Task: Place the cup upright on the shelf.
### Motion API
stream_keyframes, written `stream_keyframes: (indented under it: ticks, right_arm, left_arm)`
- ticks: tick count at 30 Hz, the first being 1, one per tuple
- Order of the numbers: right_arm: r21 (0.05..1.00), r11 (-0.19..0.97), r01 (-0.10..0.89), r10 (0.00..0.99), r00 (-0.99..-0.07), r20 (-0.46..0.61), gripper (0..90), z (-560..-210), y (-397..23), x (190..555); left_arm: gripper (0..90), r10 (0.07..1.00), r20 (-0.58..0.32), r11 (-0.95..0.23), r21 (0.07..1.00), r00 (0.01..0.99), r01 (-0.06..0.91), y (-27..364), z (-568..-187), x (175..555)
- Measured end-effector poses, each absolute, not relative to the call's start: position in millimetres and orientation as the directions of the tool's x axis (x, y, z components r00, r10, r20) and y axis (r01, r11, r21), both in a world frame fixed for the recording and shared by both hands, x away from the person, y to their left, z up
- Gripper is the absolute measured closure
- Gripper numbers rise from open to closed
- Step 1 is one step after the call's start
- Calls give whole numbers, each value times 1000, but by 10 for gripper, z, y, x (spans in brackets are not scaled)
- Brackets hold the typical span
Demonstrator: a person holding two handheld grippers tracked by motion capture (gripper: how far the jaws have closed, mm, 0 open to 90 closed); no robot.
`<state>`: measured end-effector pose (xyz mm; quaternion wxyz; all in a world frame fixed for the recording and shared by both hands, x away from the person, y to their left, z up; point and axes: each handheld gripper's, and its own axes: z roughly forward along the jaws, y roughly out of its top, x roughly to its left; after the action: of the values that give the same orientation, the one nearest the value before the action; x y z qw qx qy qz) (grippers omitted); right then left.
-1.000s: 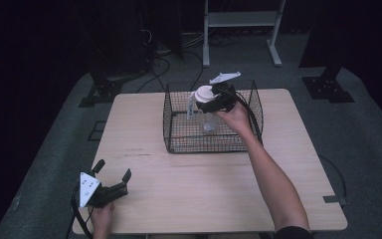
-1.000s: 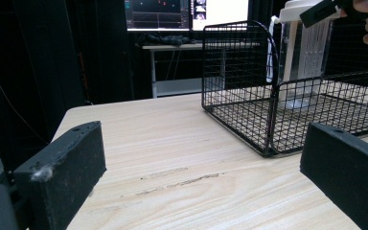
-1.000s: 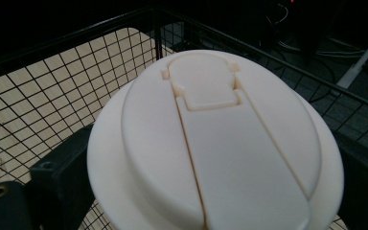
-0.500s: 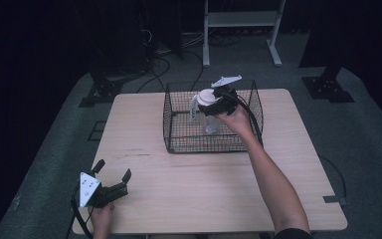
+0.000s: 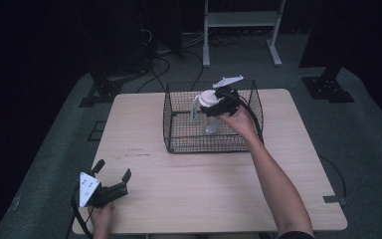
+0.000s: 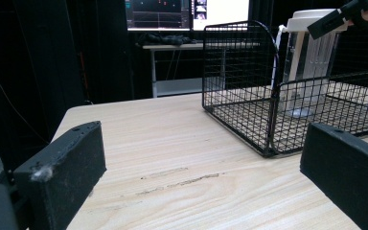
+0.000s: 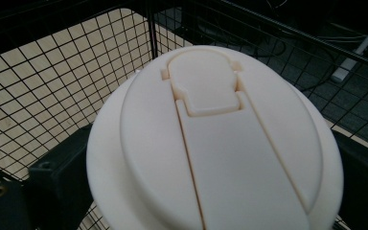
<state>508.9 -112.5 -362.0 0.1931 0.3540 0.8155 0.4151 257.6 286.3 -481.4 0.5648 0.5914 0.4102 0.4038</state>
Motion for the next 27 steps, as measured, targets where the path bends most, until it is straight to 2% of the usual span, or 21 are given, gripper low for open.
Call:
stream_keyframes:
  ticks: [27]
  right_arm:
    - [817,402,414,759,-650,-45,7,-3556,-1144,5052]
  left_arm:
    - [9,940,21,-34,999,340,33,2862,-4813,2588]
